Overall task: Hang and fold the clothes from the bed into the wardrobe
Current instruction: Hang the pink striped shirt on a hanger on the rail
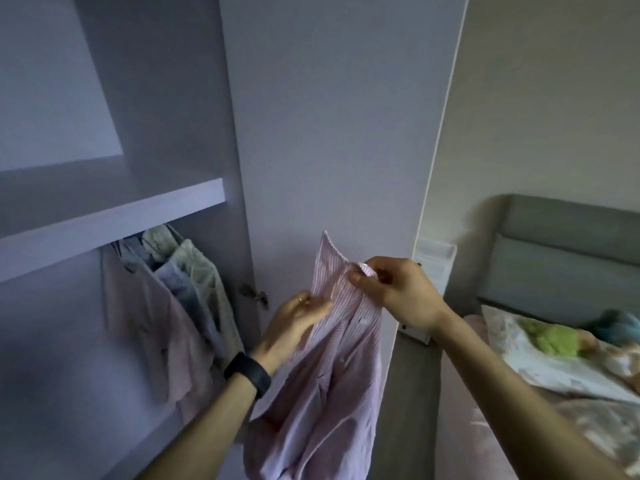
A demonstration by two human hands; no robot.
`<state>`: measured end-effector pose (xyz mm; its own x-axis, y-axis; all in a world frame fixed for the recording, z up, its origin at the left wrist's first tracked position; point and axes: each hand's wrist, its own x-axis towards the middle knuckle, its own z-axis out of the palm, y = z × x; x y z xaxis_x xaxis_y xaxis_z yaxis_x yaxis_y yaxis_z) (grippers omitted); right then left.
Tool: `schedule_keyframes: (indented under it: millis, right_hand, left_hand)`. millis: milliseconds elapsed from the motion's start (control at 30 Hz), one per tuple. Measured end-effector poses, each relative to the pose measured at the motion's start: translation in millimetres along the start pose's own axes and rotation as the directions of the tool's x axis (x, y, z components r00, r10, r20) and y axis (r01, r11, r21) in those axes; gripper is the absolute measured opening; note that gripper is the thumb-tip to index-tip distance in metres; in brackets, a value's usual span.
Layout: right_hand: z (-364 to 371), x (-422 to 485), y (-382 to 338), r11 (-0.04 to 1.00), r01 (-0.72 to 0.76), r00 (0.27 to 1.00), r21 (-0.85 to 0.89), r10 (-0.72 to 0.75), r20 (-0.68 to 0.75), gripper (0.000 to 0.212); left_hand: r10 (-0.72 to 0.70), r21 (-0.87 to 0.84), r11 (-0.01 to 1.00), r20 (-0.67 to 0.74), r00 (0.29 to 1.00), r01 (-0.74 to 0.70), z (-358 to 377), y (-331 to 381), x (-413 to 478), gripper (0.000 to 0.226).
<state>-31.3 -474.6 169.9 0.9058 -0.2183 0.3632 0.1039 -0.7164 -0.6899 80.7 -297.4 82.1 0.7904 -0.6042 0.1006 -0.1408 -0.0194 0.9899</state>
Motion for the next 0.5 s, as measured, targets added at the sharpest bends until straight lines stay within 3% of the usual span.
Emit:
schedule_keyframes:
  millis: [100,200,300,400,500]
  right_hand:
    - [18,4,6,0.982,-0.066,0.997,0.176,0.071,-0.023,0.024]
    - [30,8,27,0.942,-0.103,0.988,0.320,0.133,-0.073,0.025]
    - [42,7,61,0.887,-0.174,0.969,0.428,0.231,-0.085,0.035]
    - [59,-4,97,0.857,-0.249,0.950,0.451,0.307,-0.057,0.033]
    - [76,-14,119,0.845,-0.291,0.941,0.450,0.336,-0.023,0.029]
  left_hand:
    - [-0.104,0.094,0.990,-0.020,0.994,0.105,-12,-54,-30,0.044]
    - [-0.088,0.212,0.970,-0.132,0.987,0.115,-28,-84,-45,0.008]
    - [-0.064,0.344,0.931,-0.182,0.981,0.124,-50,-85,-53,0.042]
    - [-0.074,0.460,0.878,-0.143,0.987,0.133,-72,-69,-58,0.037]
    - [-0.144,0.442,0.878,-0.121,0.982,0.183,-98,-44,-66,0.025]
